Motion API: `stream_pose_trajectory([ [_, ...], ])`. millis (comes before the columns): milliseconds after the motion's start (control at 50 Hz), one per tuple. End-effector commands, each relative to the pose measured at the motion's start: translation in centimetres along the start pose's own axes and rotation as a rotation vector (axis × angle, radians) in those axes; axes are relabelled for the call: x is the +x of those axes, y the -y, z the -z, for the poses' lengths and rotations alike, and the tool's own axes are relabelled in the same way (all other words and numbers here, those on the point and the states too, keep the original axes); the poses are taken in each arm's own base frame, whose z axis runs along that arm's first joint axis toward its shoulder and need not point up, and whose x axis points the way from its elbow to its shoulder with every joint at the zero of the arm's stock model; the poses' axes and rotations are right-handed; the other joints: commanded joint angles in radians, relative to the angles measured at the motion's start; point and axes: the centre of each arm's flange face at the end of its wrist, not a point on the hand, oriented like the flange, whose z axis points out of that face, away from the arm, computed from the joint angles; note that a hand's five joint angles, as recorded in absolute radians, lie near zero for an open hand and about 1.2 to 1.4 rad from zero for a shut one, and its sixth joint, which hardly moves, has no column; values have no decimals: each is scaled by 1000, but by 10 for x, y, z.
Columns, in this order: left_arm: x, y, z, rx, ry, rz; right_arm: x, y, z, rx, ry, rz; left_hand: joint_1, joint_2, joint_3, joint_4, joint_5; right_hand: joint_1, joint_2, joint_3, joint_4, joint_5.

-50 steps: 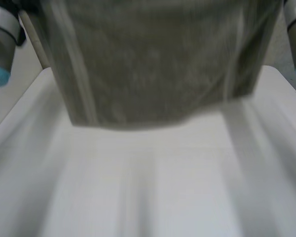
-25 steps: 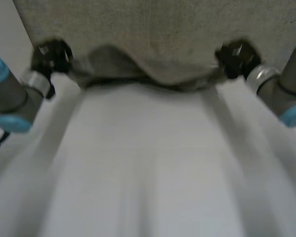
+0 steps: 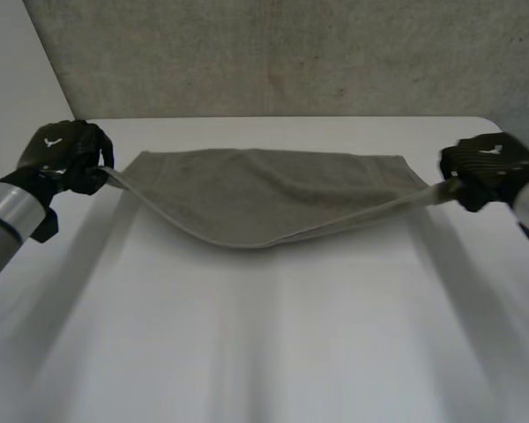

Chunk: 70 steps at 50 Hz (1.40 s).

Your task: Fold the towel.

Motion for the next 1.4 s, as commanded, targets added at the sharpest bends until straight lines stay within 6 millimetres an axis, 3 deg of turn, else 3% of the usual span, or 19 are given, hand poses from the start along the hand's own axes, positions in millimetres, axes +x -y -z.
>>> stream_pose_trajectory([
  [20,4,21,40,31,-18,32,40,-5,49,-33,-115,-72,94,41,48,32,82,65,66,38,48,63],
  [160,12,13,66,8,-70,67,53,-19,63,-70,-42,-126,94,41,48,32,82,65,66,38,48,63],
  [280,6,3,67,-9,-73,85,53,-43,45,-120,33,-128,94,41,48,32,82,65,66,38,48,63],
  [340,2,-10,54,-17,-85,89,54,-49,27,-130,25,-106,94,41,48,32,82,65,66,38,48,63],
  [380,8,-23,34,-9,-132,83,38,-48,2,-114,34,-57,94,41,48,32,82,65,66,38,48,63],
  [400,8,-23,34,-9,-132,83,38,-48,1,-114,34,-56,94,41,48,32,82,65,66,38,48,63],
  [440,10,-35,13,-5,-133,76,39,-50,-22,-105,-30,-14,94,41,48,32,82,65,66,38,48,63],
  [520,4,-49,-8,-15,-102,79,41,-57,-40,-106,-81,-7,94,41,48,32,82,65,66,38,48,63],
  [660,-7,-70,-55,8,-51,66,25,-50,-80,-9,-112,-37,94,41,48,32,82,65,66,38,48,63],
  [780,-16,-83,-81,33,-38,51,12,-42,-106,78,-154,4,94,41,48,32,82,65,66,38,48,63],
  [1000,-18,-93,-115,79,-61,30,3,-51,-141,106,-245,85,94,41,48,32,82,65,66,38,48,63],
  [1260,-10,-105,-133,110,-94,25,6,-64,-159,92,-291,149,94,41,48,32,82,65,66,38,48,63],
  [1300,-9,-105,-133,109,-99,30,7,-67,-160,82,-302,161,-6,-58,-52,-67,-18,65,66,38,48,63],
  [1320,-8,-104,-133,111,-100,31,7,-68,-161,77,-309,170,-354,-407,-400,-416,-366,-585,-584,-612,-602,-587],
  [1340,-8,-103,-133,114,-96,30,7,-68,-161,77,-309,170,-805,-858,-852,-867,-817,-592,-591,-618,-608,-594],
  [1360,-8,-103,-133,114,-96,30,7,-68,-161,74,-315,179,-810,-863,-856,-871,-822,-1157,-1156,-1184,-1174,-1159],
  [1380,-8,-101,-133,112,-94,30,7,-67,-161,70,-317,185,-1128,-1181,-1174,-1189,-1140,-1157,-1156,-1184,-1174,-1159],
  [1400,-8,-101,-133,112,-94,30,7,-67,-161,70,-317,185,-1128,-1181,-1174,-1189,-1140,-1157,-1156,-1184,-1174,-1159],
])
